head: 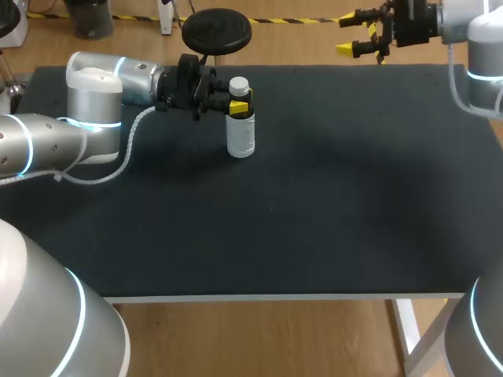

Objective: Unscrew the bottle cap

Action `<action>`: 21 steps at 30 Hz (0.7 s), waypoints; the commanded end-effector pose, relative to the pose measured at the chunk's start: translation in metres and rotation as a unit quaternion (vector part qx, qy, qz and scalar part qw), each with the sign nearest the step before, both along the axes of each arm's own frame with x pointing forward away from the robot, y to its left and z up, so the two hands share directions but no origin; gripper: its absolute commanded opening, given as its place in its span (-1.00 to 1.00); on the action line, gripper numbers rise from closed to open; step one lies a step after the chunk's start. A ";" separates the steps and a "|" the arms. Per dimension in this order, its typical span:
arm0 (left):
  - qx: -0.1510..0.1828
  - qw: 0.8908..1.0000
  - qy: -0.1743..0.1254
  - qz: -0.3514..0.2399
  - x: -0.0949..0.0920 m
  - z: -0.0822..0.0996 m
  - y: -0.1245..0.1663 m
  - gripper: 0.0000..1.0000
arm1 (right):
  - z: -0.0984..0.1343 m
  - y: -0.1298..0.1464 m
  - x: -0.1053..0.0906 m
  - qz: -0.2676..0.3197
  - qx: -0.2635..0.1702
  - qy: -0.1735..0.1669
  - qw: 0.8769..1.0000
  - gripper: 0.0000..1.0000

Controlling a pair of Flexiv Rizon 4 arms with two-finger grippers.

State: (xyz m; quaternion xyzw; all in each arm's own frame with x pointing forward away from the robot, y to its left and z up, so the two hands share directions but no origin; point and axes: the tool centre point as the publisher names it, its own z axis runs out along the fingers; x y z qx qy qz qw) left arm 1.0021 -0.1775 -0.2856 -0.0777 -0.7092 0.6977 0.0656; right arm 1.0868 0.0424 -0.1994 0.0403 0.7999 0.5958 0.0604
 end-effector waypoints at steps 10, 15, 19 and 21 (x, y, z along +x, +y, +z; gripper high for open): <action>-0.001 1.000 0.000 -0.004 0.002 -0.001 0.000 -1.00 | -0.022 0.018 0.002 0.141 0.003 0.059 0.988 1.00; -0.001 1.000 0.000 -0.004 0.002 -0.001 0.000 -1.00 | -0.026 0.033 -0.002 0.086 -0.015 0.036 0.996 1.00; -0.001 1.000 0.000 -0.004 0.002 -0.001 0.000 -1.00 | -0.030 0.043 -0.003 0.051 -0.010 0.039 0.998 1.00; -0.001 1.000 0.000 -0.004 0.002 -0.001 0.000 -1.00 | -0.031 0.047 -0.002 0.035 -0.008 0.038 0.999 1.00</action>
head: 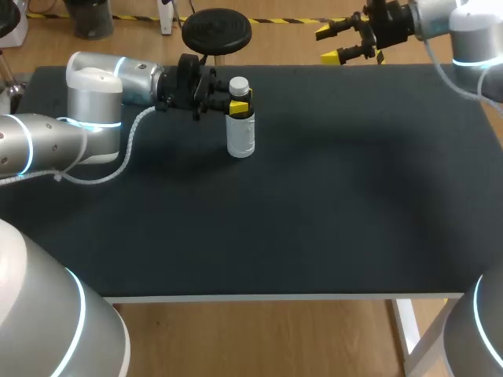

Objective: Unscrew the bottle cap

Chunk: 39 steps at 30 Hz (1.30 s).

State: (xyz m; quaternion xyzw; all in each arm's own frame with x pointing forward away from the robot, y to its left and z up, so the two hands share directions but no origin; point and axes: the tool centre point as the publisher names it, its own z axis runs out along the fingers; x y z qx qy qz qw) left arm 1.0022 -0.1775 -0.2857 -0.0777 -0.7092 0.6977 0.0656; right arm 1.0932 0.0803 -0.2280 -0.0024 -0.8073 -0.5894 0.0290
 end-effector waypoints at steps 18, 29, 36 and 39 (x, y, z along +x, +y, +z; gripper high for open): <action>-0.001 1.000 0.000 -0.004 0.002 -0.001 0.000 -1.00 | -0.013 0.070 -0.010 -0.088 -0.007 -0.017 0.996 1.00; -0.001 1.000 0.000 -0.004 0.002 -0.001 0.000 -1.00 | -0.021 0.105 -0.018 -0.080 -0.014 -0.018 0.997 1.00; -0.001 1.000 0.000 -0.004 0.002 -0.001 0.000 -1.00 | -0.020 0.128 -0.026 -0.074 -0.018 -0.016 0.997 1.00; -0.001 1.000 0.000 -0.004 0.002 -0.001 0.000 -1.00 | -0.019 0.135 -0.031 -0.075 -0.019 -0.019 0.997 1.00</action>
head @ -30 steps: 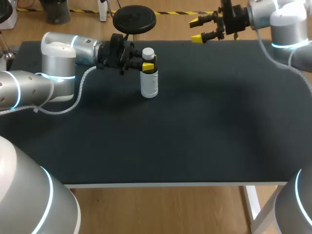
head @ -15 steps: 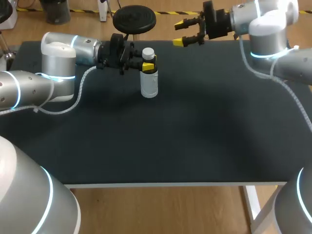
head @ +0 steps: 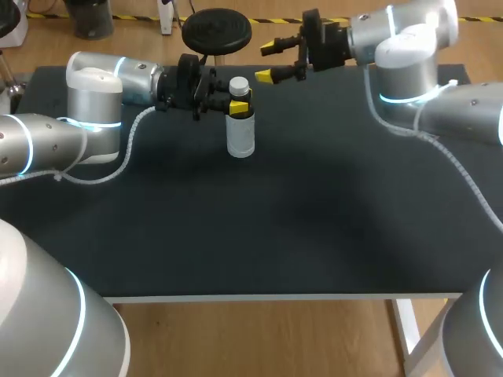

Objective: Unscrew the bottle cap

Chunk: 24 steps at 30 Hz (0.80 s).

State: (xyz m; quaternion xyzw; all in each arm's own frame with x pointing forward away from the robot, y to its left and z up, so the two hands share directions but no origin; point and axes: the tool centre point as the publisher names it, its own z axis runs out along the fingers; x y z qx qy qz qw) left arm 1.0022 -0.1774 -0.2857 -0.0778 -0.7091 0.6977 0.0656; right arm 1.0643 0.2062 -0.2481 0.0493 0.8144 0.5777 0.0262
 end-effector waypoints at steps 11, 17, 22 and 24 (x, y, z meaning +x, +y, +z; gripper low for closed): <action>-0.001 1.000 0.000 -0.004 0.002 -0.001 0.000 -1.00 | 0.007 0.012 -0.023 -0.017 0.007 -0.004 1.000 1.00; -0.001 1.000 0.000 -0.004 0.002 -0.001 0.000 -1.00 | 0.007 0.009 -0.029 -0.020 0.006 0.002 1.000 1.00; -0.001 1.000 0.000 -0.004 0.002 -0.001 0.000 -1.00 | 0.001 0.015 -0.035 -0.016 0.004 0.010 1.000 1.00; -0.001 1.000 0.000 -0.004 0.002 -0.001 0.000 -1.00 | 0.000 0.018 -0.037 -0.014 -0.001 0.013 1.000 1.00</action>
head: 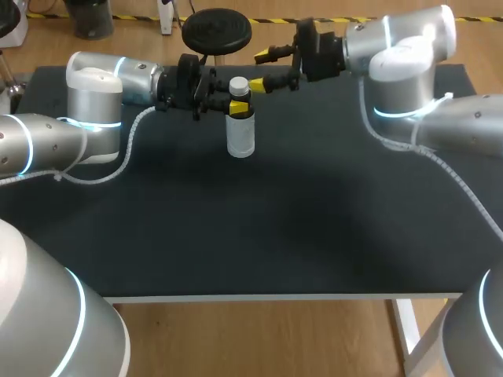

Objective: Unscrew the bottle cap

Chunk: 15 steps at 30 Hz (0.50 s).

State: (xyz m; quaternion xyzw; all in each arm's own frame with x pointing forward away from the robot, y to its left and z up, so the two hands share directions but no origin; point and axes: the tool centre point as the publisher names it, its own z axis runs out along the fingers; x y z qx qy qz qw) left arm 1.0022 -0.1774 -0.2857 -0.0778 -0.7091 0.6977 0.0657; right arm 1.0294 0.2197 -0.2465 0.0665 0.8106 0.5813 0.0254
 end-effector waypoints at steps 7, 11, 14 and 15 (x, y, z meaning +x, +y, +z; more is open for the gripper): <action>-0.001 1.000 0.000 -0.004 0.002 -0.001 0.000 -1.00 | -0.003 0.014 -0.008 0.001 -0.005 0.009 1.000 1.00; -0.001 1.000 0.000 -0.004 0.002 -0.001 0.000 -1.00 | -0.002 0.019 -0.012 0.002 -0.005 0.004 1.000 1.00; -0.001 1.000 0.000 -0.004 0.002 -0.001 0.000 -1.00 | -0.004 0.022 -0.015 0.002 -0.006 0.004 1.000 1.00; -0.001 1.000 0.000 -0.004 0.002 -0.001 0.000 -1.00 | -0.005 0.023 -0.016 0.003 -0.008 0.005 1.000 1.00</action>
